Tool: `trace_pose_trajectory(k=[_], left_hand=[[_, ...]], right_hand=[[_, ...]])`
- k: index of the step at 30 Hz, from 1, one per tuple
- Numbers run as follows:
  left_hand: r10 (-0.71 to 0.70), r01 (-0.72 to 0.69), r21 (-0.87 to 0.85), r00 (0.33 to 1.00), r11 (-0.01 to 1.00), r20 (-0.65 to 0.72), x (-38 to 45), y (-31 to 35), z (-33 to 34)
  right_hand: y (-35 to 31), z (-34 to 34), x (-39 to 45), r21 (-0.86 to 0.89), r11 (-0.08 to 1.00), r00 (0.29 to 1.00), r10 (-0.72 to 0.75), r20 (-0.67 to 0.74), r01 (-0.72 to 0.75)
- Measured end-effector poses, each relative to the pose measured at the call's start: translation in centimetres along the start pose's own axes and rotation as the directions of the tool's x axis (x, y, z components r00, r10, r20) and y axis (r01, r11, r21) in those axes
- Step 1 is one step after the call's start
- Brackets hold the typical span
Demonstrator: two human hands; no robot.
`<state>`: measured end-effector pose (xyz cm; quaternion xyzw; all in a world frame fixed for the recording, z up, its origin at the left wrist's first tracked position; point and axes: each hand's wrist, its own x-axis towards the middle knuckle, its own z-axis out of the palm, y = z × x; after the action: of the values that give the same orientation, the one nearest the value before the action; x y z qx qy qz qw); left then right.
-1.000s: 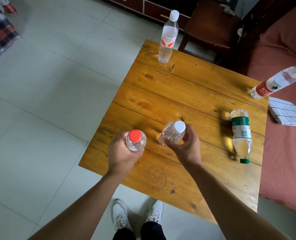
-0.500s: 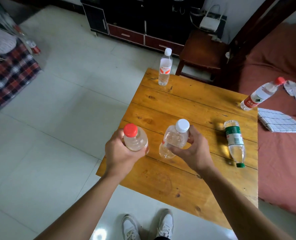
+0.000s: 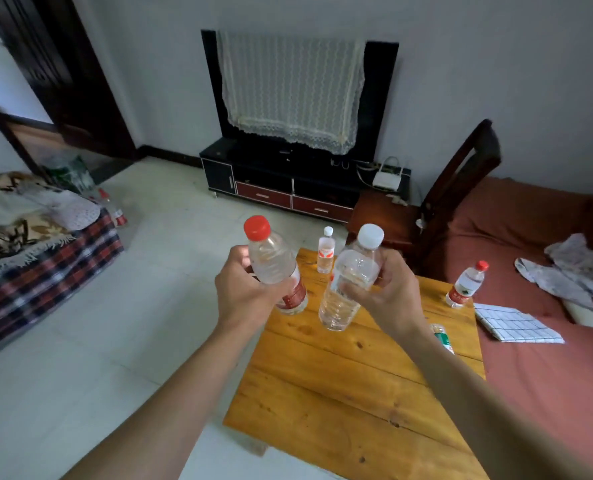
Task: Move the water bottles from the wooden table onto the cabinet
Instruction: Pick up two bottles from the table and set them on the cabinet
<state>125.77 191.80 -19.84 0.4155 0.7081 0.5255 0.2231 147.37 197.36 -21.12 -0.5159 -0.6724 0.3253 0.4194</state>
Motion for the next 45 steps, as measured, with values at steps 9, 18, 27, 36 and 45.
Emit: trace_pose_trajectory(k=[9, 18, 27, 36, 45], left_hand=[[0.150, -0.149, -0.107, 0.989, 0.983, 0.001, 0.4, 8.3, -7.0], [0.153, -0.151, -0.115, 0.988, 0.982, 0.009, -1.4, 7.2, -9.8], [0.061, -0.069, -0.072, 0.993, 0.995, -0.097, -2.2, 5.5, -12.8], [-0.055, 0.079, 0.048, 0.920, 0.996, -0.387, -3.1, 4.1, -16.3], [-0.143, 0.212, 0.034, 0.761, 0.977, -0.633, -9.5, 2.5, -21.7]], right_hand=[[-9.9, -3.7, 0.9, 0.025, 0.988, 0.984, -0.148, -0.101, 0.151], [-11.7, -3.0, -0.5, -0.038, 0.988, 0.986, -0.155, -0.066, 0.153], [-13.1, 0.4, 0.7, 0.024, 0.980, 0.977, -0.201, 0.070, 0.199], [-14.0, 7.2, 3.5, 0.248, 0.937, 0.887, -0.321, 0.331, 0.247], [-19.1, 14.4, 0.7, 0.440, 0.866, 0.715, -0.462, 0.524, 0.237]])
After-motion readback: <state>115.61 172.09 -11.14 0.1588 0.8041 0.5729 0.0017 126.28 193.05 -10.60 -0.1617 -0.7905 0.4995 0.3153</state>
